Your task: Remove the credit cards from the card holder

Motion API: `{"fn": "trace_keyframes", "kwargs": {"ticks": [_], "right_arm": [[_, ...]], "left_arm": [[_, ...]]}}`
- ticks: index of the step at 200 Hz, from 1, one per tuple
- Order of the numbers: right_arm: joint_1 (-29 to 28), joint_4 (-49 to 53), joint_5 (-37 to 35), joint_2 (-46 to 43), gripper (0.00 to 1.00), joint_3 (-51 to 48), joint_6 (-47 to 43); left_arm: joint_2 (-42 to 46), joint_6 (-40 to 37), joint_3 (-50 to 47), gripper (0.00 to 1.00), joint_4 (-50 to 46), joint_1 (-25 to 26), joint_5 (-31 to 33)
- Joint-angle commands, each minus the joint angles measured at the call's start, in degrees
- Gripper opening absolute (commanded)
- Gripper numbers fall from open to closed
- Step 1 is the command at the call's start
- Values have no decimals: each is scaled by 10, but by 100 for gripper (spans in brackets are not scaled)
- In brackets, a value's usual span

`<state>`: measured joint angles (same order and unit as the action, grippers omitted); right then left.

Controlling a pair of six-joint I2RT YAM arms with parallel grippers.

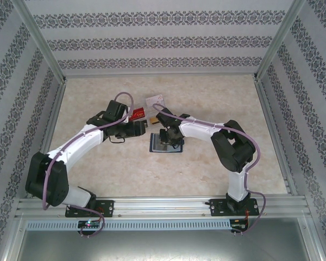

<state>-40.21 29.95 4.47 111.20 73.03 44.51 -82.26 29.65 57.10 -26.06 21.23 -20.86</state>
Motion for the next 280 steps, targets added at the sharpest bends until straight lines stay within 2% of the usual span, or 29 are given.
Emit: {"fn": "trace_keyframes", "kwargs": {"ticks": [1,29,73,115,151,171,242,280], "right_arm": [[6,-3,1,7,21,-22,-14],[13,-34,16,-3,19,-48,-9],[21,-65,22,-23,19,-73,-10],[26,-71,37,-23,19,-73,-11],[26,-74,39,-22,19,-74,-12],[26,-79,41,-21,19,-76,-10],[26,-81,44,-16,20,-76,-8],[25,-79,45,-11,20,-76,-7]], "left_arm": [[-24,58,-23,68,72,-5,-105],[-53,97,-23,56,96,4,-125],[-78,136,-27,48,131,35,-124],[-120,153,-7,43,130,64,-91],[-145,163,2,30,122,78,-56],[-155,166,7,27,126,84,-54],[-194,157,15,27,121,88,-54],[-202,153,10,24,141,89,-78]]}}
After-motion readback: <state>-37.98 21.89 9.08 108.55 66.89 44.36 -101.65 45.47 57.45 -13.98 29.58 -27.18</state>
